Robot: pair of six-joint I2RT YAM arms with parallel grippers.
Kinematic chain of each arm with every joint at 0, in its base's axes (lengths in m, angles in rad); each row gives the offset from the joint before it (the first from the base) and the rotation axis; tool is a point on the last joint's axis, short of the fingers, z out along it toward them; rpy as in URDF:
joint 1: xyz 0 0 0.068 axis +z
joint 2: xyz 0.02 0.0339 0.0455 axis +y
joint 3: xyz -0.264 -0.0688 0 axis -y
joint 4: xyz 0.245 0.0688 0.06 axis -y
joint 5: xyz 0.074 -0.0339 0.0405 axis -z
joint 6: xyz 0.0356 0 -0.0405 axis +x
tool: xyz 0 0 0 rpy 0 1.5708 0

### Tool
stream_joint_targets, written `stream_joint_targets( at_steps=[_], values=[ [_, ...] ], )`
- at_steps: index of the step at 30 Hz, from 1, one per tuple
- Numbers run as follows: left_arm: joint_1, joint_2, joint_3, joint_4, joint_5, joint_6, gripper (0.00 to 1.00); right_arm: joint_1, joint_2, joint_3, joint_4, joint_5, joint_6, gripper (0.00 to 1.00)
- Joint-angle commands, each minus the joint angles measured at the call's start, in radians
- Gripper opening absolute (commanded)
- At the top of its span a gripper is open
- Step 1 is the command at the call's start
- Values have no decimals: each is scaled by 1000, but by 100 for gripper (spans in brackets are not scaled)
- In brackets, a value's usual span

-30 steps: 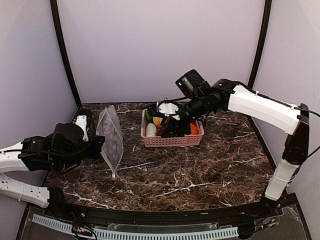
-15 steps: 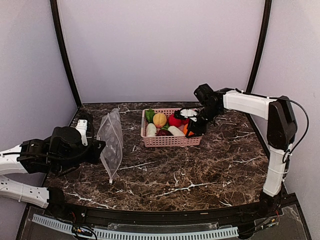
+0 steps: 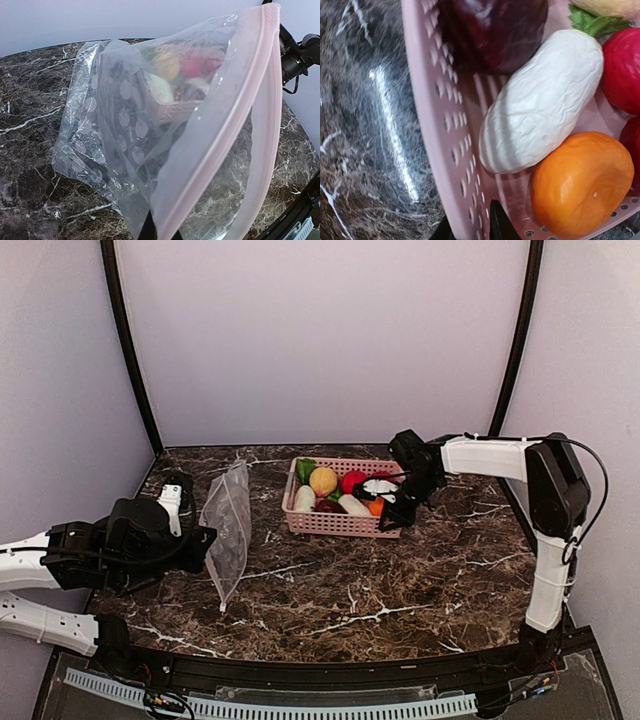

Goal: Place the food in the zip-top bag and seal the zipper
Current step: Adjust the bin at the center of the board.

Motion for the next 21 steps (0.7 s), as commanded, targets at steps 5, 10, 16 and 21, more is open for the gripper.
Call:
stream_joint_targets(
  at_steps=[5,10,16,21],
  values=[
    [4,68,-10,58,30,16,1,-32,-142,-197,33,73,151,0],
    [4,114,15,74,50,27,1,-38,-233,-284,-25,-37,210,8],
    [6,145,38,80,49,42,1,100,-280,-289,-249,-308,112,31],
    [9,169,73,66,44,63,1,44,-305,-149,-289,-285,141,33]
  ],
)
